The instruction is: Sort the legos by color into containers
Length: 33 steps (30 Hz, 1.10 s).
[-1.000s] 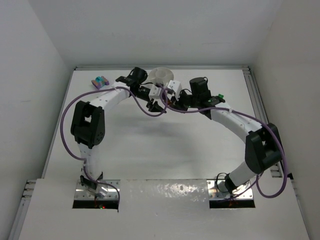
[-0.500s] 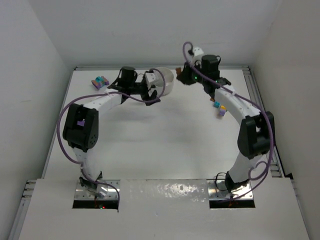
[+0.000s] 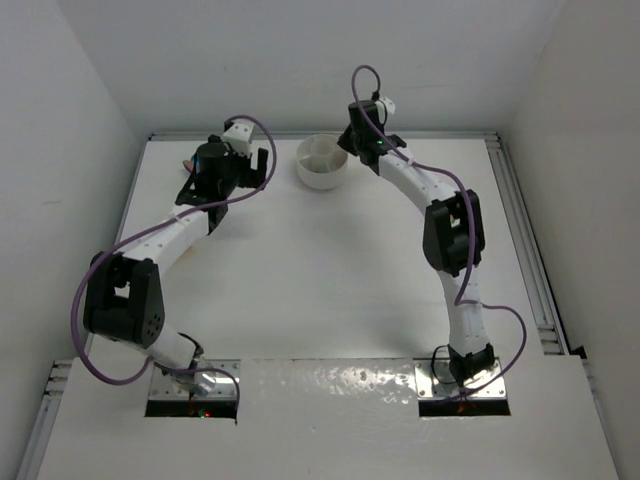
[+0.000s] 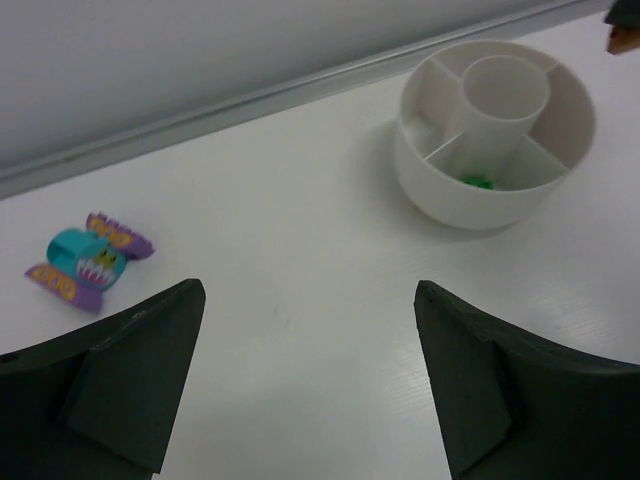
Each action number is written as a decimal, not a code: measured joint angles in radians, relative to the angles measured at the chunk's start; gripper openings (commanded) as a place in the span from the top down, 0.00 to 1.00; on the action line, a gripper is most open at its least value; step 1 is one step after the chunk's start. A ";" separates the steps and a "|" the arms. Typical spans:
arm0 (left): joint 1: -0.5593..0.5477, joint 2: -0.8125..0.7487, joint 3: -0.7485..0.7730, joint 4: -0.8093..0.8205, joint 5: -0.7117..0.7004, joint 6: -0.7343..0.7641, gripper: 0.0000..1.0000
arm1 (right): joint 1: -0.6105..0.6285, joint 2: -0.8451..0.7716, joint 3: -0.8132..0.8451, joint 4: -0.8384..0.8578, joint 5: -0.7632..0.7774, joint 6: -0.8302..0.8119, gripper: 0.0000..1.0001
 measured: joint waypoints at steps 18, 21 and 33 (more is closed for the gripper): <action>0.050 -0.024 -0.120 0.013 -0.146 -0.046 0.15 | 0.049 0.095 -0.002 -0.060 0.091 0.040 0.98; 0.051 -0.024 -0.122 0.016 -0.146 -0.048 0.14 | 0.050 0.095 -0.005 -0.054 0.082 0.040 0.89; 0.052 -0.024 -0.122 0.030 -0.141 -0.048 0.14 | 0.050 0.071 -0.029 -0.012 0.072 0.032 0.51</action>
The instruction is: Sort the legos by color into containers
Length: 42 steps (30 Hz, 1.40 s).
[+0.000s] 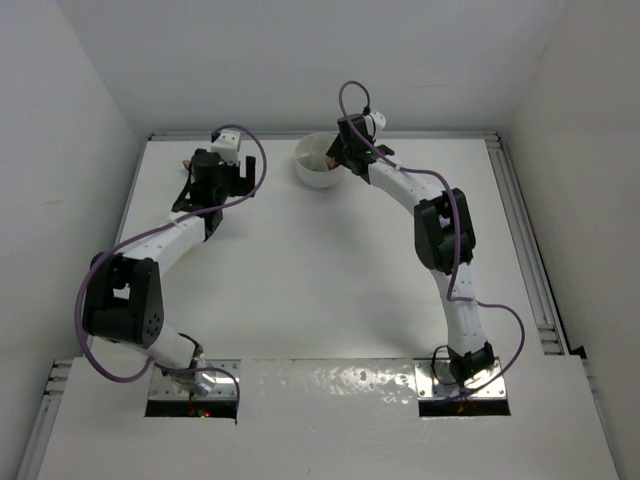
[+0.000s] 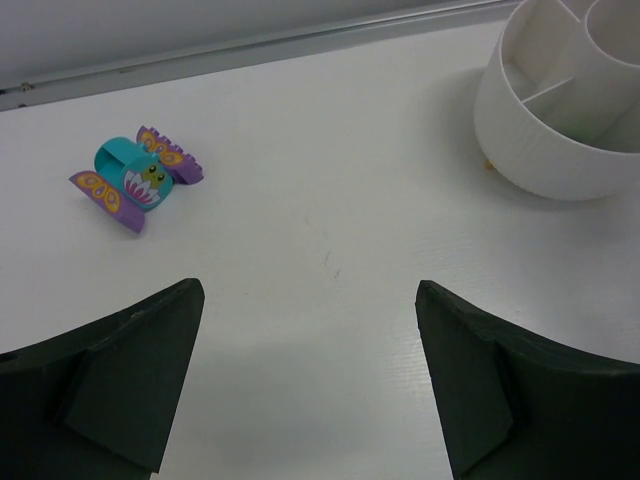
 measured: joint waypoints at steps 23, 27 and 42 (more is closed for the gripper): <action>0.000 -0.043 -0.023 0.030 0.076 0.005 0.15 | -0.402 -0.510 -0.372 -0.234 -0.247 -0.362 0.20; 0.000 -0.043 -0.023 0.032 0.108 0.005 0.15 | -0.479 -0.370 -0.355 -0.389 -0.142 -0.359 0.15; 0.000 -0.043 -0.023 0.030 0.121 -0.003 0.15 | -0.474 -0.146 -0.173 -0.503 -0.109 -0.343 0.29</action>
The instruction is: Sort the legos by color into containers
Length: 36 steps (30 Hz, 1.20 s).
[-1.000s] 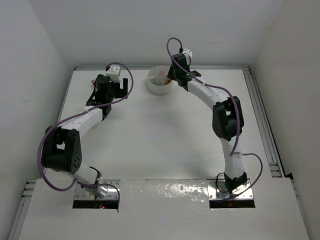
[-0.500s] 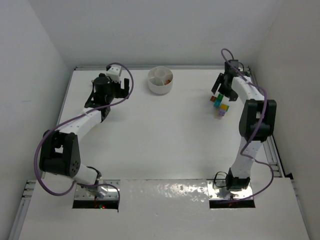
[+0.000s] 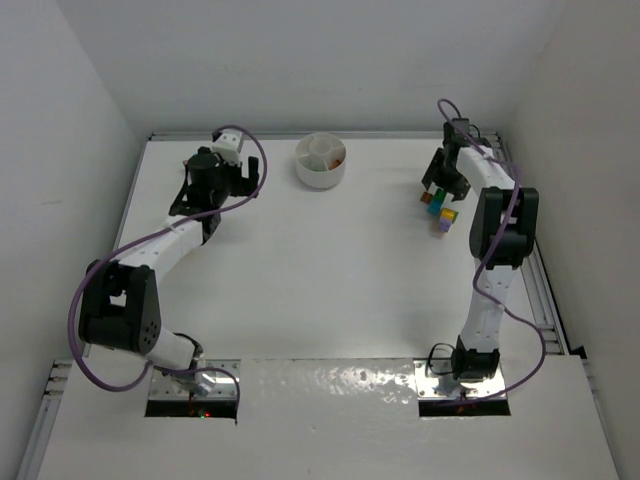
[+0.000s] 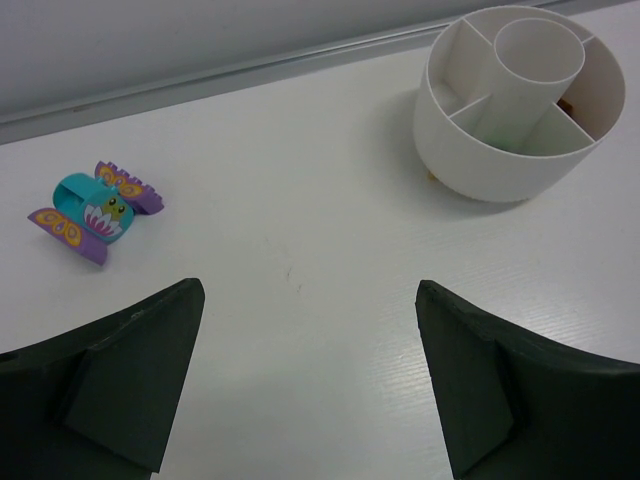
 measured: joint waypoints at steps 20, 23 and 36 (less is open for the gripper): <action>0.000 0.003 0.000 0.000 -0.005 -0.004 0.15 | 0.000 0.078 0.011 0.021 -0.044 -0.015 0.54; 0.000 0.003 0.000 0.000 -0.005 -0.004 0.15 | 0.000 0.078 0.003 0.022 -0.043 -0.023 0.49; 0.000 0.003 0.000 0.002 -0.005 -0.004 0.15 | 0.000 0.097 -0.014 0.011 -0.042 -0.069 0.81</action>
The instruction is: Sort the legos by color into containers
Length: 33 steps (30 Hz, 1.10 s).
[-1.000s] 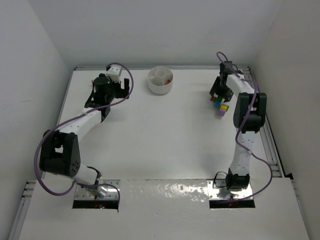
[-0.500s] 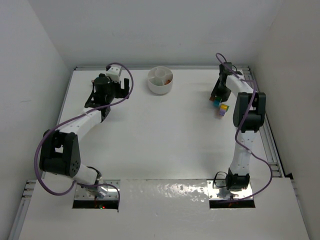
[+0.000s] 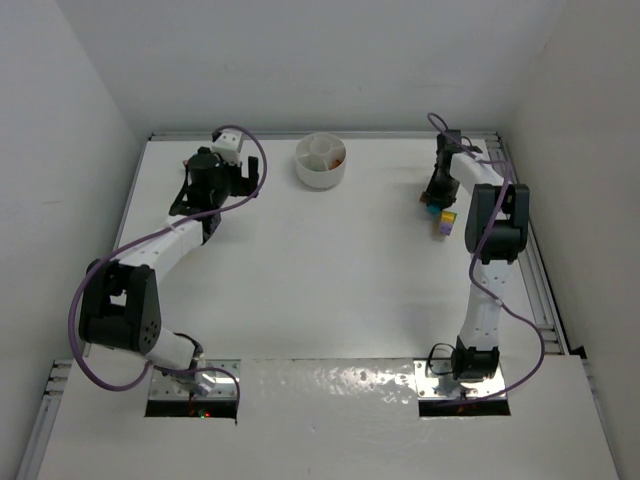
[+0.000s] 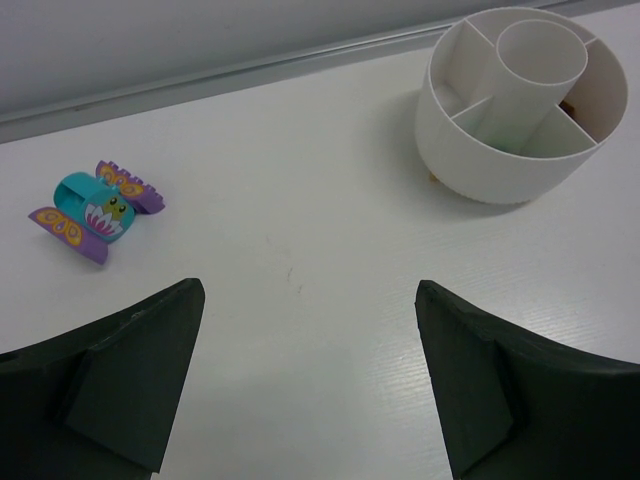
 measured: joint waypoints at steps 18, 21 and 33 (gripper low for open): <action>-0.001 0.049 0.092 -0.039 0.830 0.346 0.15 | 0.399 -0.369 -0.298 0.187 -0.394 -0.790 1.00; -0.018 0.110 0.160 -0.086 0.919 0.396 0.15 | 0.506 -0.418 -0.309 0.219 -0.496 -0.870 1.00; -0.053 0.183 0.210 -0.261 1.091 0.519 0.13 | 0.566 -0.423 -0.339 0.362 -0.679 -0.870 1.00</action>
